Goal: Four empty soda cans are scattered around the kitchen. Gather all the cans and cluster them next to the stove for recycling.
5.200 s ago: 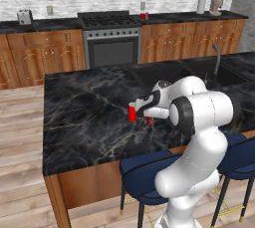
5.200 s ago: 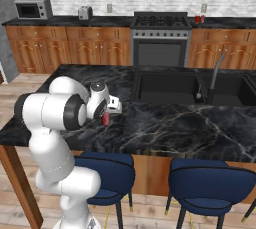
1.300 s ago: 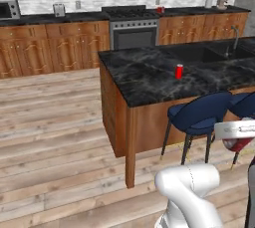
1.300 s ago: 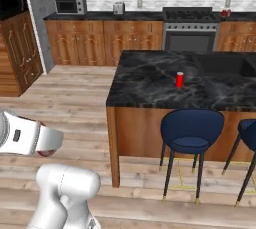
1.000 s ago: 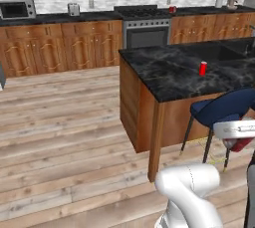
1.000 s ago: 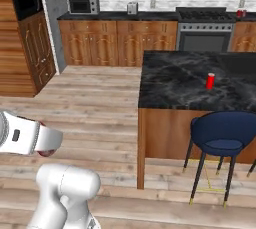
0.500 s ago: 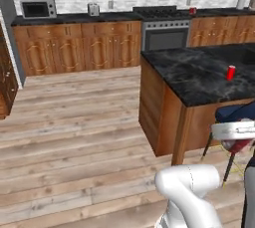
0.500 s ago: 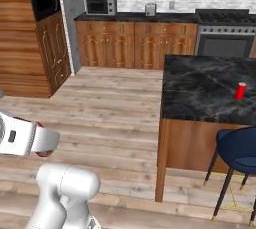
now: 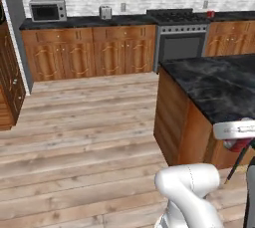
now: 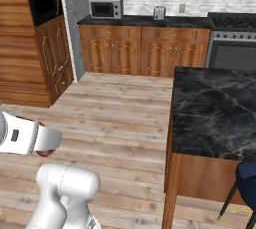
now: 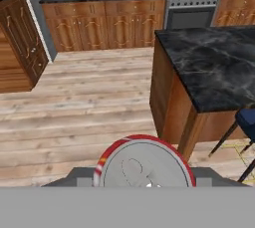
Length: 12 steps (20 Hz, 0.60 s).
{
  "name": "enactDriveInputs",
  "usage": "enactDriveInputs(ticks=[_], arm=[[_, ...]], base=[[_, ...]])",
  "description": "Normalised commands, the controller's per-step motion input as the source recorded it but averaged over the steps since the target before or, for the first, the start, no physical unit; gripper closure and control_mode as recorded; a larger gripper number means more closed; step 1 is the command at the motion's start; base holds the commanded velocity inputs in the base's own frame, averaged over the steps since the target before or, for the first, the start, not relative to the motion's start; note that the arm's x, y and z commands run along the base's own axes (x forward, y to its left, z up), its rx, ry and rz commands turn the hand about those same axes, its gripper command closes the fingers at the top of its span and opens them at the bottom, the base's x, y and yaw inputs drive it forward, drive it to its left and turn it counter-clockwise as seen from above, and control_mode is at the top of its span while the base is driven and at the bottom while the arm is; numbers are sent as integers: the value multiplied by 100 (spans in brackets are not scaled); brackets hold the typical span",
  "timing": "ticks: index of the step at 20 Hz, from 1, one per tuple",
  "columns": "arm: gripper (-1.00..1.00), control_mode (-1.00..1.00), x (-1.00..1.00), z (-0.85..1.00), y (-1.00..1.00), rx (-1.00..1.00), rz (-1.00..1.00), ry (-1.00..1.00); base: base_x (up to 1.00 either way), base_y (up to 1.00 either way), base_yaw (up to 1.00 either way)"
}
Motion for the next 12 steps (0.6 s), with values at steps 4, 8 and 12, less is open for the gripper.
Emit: enactDriveInputs(ticks=[4, 8, 12], arm=[[100, 100, 0, 0, 0, 0, 0, 0], [100, 100, 0, 0, 0, 0, 0, 0], [100, 100, 0, 0, 0, 0, 0, 0]], base=[[80, 50, 4], [76, 61, 2], [77, 51, 1]])
